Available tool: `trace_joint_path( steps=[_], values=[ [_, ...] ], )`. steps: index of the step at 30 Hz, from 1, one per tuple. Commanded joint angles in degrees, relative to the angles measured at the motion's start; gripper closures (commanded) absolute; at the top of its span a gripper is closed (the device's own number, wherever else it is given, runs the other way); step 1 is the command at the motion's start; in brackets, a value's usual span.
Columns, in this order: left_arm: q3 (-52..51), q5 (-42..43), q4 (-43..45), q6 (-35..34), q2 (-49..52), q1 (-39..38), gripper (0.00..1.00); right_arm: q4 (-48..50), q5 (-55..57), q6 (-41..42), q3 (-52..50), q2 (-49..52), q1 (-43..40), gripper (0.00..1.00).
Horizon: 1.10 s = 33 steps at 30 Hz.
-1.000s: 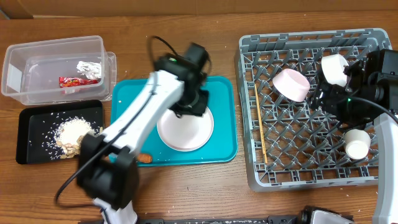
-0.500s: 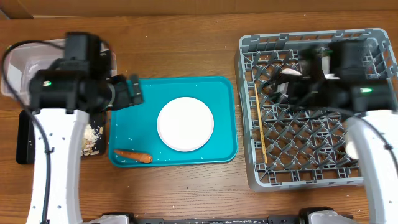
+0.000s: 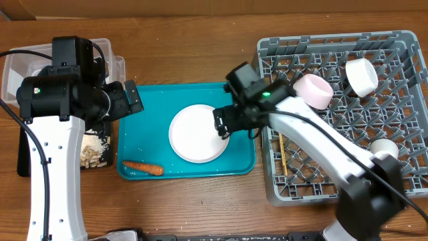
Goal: Sort waste into correct bins and load items into the dishwasher
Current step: 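Grasp the white plate rim with right gripper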
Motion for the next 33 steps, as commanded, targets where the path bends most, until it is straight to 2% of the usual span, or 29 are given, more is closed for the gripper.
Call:
trace_joint_path(
  steps=[1,7,10,13,22,28,33],
  values=[
    [0.5,-0.2,-0.13,0.07,0.24,0.2,0.0,1.57,-0.28,5.29,1.46,6.1,0.79,0.08],
    [0.5,-0.2,-0.07,0.07,0.24,0.2,0.0,3.43,-0.5,10.45,1.44,13.6,0.92,0.22],
    [0.37,-0.2,-0.04,0.07,0.24,0.2,0.0,4.11,-1.77,10.8,1.44,15.85,0.92,0.33],
    [-0.17,-0.2,0.09,0.04,0.24,0.2,0.0,4.26,-1.88,10.82,1.44,17.16,0.92,0.51],
    [-0.72,-0.22,0.15,0.04,0.24,0.2,0.0,4.81,-1.86,10.8,1.57,17.49,0.15,0.96],
    [-0.72,-0.33,0.24,0.07,0.24,0.22,0.0,-0.94,0.68,8.92,6.78,13.25,-3.06,0.96],
    [-0.72,-0.42,0.46,0.07,0.24,0.22,0.0,-8.31,11.08,5.79,15.78,4.59,-6.19,0.96]
  ],
)
